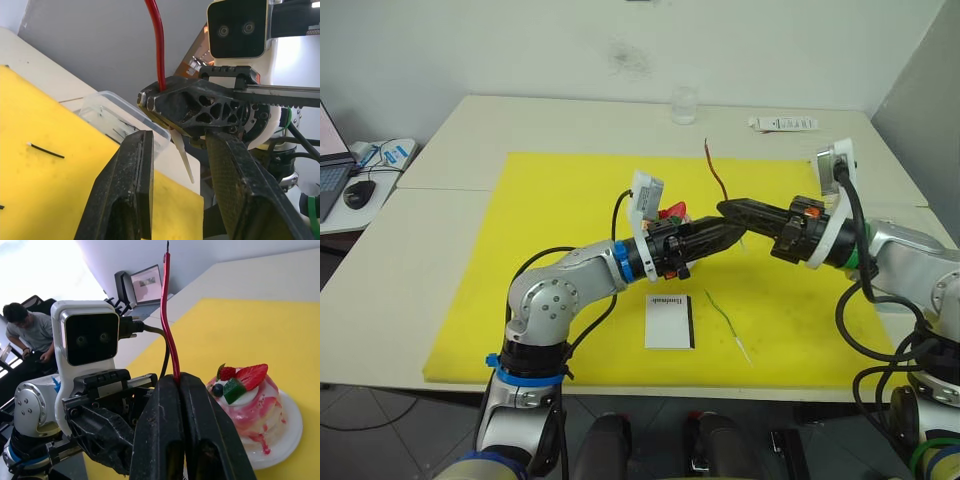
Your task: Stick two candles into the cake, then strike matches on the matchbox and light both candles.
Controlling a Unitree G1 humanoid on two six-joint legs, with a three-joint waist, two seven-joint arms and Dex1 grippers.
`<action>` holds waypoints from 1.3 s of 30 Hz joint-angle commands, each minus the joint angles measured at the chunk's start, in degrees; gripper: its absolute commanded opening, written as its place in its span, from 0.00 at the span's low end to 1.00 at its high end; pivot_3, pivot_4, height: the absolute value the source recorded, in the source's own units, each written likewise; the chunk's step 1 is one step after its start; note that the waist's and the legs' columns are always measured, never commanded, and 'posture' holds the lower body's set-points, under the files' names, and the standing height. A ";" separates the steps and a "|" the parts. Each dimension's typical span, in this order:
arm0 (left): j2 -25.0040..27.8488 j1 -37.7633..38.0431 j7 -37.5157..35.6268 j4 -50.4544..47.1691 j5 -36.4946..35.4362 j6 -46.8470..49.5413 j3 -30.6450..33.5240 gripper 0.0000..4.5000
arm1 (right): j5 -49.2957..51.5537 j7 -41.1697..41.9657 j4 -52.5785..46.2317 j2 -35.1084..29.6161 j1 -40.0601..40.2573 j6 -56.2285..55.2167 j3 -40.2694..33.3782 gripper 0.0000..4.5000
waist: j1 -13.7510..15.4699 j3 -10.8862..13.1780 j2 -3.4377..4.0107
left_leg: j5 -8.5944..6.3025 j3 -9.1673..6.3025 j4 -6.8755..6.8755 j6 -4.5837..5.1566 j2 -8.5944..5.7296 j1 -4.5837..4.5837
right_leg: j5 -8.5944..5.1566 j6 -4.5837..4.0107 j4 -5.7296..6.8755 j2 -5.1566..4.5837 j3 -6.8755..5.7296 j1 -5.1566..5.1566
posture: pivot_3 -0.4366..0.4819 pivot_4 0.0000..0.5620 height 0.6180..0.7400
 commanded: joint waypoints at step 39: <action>-0.66 -0.35 -1.16 -0.55 0.38 -0.61 0.90 0.42 | 4.20 -0.10 -1.60 -2.70 0.31 -5.28 3.56 0.00 | 0.00 0.00 0.00 | 0.00 0.01 -0.03 0.00 0.01 -0.05 | 0.00 0.01 -0.05 0.01 0.00 -0.06 | 0.48 0.27 1.00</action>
